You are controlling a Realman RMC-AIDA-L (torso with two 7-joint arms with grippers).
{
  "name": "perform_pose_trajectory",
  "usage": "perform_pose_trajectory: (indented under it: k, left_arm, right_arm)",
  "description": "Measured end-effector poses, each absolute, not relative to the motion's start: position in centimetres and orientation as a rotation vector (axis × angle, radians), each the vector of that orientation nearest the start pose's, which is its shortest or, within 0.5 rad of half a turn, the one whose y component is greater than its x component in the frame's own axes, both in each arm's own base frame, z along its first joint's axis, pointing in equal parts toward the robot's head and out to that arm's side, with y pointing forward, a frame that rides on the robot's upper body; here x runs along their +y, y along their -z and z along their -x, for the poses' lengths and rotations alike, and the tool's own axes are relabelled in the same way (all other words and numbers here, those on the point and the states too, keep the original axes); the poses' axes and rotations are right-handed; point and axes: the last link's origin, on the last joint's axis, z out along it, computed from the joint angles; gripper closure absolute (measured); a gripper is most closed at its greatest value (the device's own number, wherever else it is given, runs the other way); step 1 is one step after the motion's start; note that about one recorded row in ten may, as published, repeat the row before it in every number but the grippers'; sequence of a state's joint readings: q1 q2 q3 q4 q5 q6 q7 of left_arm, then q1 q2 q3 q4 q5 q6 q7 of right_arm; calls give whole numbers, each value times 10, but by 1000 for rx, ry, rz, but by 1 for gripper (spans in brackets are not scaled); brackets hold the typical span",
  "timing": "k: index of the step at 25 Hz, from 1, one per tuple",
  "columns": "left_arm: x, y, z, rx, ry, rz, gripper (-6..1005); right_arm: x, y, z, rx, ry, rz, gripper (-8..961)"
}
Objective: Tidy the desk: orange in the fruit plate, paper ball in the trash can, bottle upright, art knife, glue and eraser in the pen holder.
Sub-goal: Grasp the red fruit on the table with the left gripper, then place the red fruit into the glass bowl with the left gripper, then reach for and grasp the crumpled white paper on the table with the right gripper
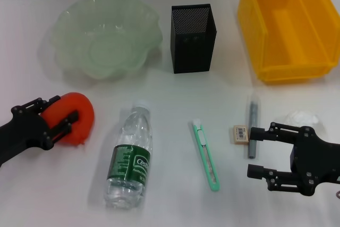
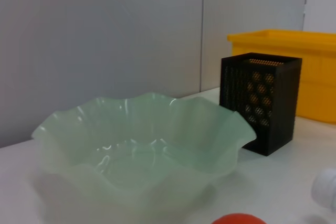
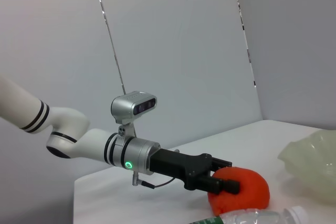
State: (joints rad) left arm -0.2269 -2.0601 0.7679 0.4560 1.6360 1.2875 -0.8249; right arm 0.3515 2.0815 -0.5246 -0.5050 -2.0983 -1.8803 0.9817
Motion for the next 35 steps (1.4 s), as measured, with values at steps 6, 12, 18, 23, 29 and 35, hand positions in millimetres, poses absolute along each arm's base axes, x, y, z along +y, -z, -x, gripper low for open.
perform_pose_trajectory:
  k: [6, 12, 18, 23, 29, 35]
  left_arm:
    - [253, -9, 358, -509, 659, 2270, 527]
    - [282, -42, 320, -380, 886, 2231, 768]
    - [345, -35, 287, -409, 883, 2217, 923]
    - [388, -16, 271, -498, 802, 2176, 941]
    - [406, -9, 268, -571, 762, 2124, 823]
    - [370, -22, 265, -455, 879, 2273, 616]
  right_arm:
    - [229, 9, -299, 437, -986, 2780, 214]
    - [228, 7, -298, 438, -1008, 2765, 214]
    - [229, 5, -297, 430, -1025, 2746, 215]
    - [230, 5, -296, 431, -1030, 2747, 215]
    - [232, 4, -295, 477, -1039, 2745, 215]
    - [261, -45, -287, 687, -913, 2723, 215]
